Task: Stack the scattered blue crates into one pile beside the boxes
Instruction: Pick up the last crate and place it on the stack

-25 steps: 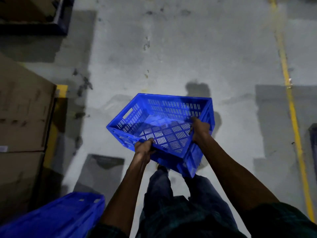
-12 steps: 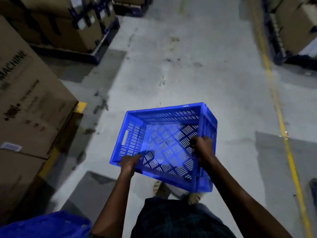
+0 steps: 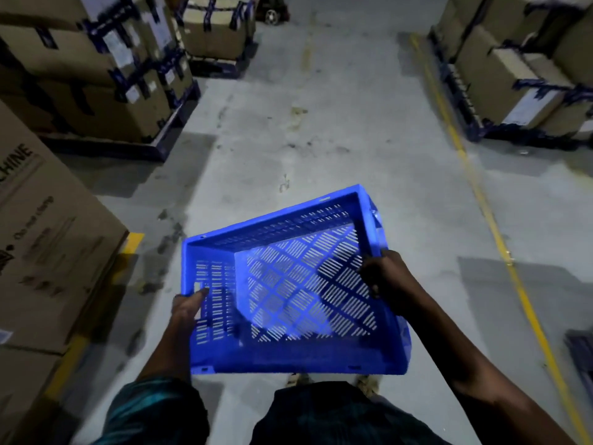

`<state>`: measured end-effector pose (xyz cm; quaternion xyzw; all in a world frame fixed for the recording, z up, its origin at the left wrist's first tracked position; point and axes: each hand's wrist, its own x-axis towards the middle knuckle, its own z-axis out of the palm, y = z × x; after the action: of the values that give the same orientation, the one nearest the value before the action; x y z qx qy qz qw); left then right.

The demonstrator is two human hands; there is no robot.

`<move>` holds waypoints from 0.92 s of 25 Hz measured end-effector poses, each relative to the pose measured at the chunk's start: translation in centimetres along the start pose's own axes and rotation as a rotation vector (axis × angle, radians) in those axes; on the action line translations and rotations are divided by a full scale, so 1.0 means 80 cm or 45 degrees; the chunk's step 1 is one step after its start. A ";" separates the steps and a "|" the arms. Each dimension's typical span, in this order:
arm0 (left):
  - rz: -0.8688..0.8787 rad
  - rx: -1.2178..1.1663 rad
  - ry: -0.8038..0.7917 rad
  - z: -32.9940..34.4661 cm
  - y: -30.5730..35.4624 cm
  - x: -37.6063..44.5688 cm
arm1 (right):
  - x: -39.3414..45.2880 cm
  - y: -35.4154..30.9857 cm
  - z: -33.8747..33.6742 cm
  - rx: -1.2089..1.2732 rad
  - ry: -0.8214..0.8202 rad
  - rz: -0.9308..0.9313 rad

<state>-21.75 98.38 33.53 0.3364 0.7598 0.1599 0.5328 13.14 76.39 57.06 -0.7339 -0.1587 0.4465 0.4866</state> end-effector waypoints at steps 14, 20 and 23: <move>-0.027 -0.130 0.243 -0.018 -0.022 -0.067 | 0.074 0.022 -0.033 -0.561 0.156 -0.186; -0.010 -0.278 0.515 -0.082 -0.053 -0.121 | 0.084 0.036 -0.019 -0.548 0.094 -0.340; -0.040 -0.287 0.725 -0.110 -0.074 -0.186 | 0.092 0.037 0.000 -0.599 -0.094 -0.336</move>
<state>-28.81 84.99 43.79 0.2052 0.8612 0.3227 0.3347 16.59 79.92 50.83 -0.7830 -0.3699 0.3566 0.3505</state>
